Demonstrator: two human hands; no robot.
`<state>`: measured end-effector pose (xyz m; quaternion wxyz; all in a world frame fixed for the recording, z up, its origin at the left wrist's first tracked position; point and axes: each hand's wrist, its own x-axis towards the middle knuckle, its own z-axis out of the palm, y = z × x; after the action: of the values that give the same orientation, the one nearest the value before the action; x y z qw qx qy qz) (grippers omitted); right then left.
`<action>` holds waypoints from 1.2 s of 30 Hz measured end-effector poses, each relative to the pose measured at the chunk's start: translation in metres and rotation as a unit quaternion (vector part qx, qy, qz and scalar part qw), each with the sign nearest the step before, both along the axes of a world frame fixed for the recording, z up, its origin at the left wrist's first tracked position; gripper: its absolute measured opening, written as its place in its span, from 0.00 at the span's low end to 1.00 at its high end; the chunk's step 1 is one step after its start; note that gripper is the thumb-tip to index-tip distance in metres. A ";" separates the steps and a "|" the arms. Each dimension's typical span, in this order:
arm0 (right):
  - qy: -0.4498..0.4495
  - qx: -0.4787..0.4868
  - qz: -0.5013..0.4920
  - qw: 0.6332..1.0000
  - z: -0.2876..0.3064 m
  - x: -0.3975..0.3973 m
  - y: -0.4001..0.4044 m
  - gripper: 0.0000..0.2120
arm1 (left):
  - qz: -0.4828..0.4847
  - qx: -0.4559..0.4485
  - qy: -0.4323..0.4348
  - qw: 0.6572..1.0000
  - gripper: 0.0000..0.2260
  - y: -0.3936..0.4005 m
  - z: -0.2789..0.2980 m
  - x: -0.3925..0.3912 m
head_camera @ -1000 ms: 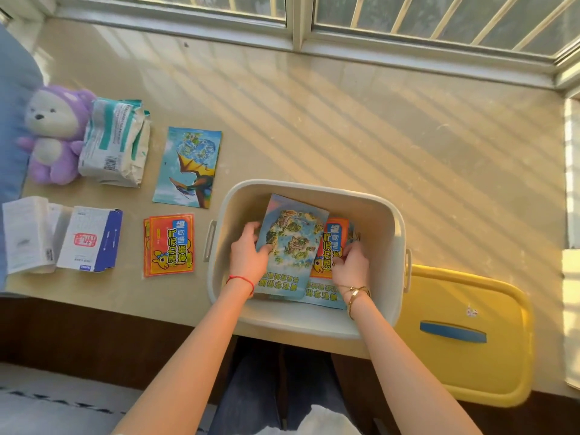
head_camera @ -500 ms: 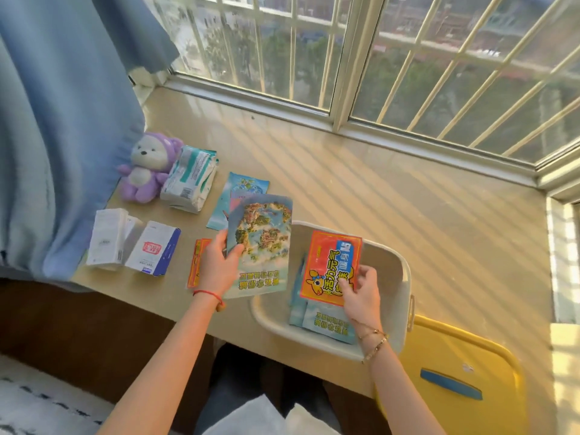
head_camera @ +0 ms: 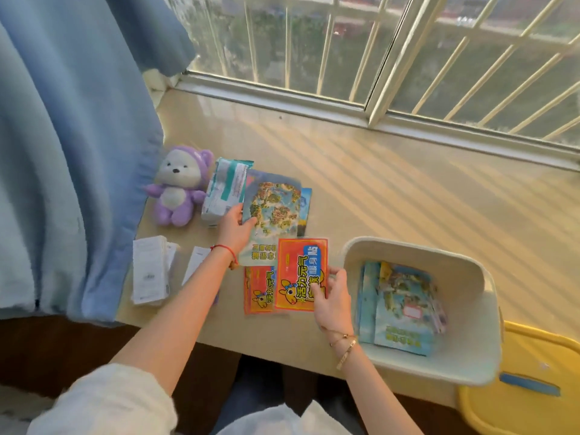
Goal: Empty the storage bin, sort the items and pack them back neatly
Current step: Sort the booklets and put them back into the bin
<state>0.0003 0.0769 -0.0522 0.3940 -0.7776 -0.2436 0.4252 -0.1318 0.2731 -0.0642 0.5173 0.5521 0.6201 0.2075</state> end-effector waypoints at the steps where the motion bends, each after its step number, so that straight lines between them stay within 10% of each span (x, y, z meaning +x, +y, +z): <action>1: 0.008 -0.011 -0.013 1.000 -0.007 -0.011 0.002 0.13 | -0.017 -0.006 0.005 1.000 0.13 0.010 -0.009 -0.002; 19: -0.053 -0.181 -0.018 0.982 -0.112 -0.078 0.027 0.13 | -0.156 -0.024 0.080 0.984 0.14 0.061 -0.110 0.019; 25: -0.155 -0.220 0.060 0.961 -0.096 -0.071 0.022 0.26 | -0.189 0.055 0.107 0.975 0.23 0.057 -0.099 0.006; 36: -0.368 0.010 0.068 0.927 0.007 -0.019 -0.019 0.18 | -0.260 0.239 0.146 0.924 0.14 -0.007 -0.007 -0.025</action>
<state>-0.0189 0.0576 -0.0452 0.2542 -0.8570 -0.4282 0.1325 -0.1564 0.2659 -0.0708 0.3099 0.8250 0.4557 0.1253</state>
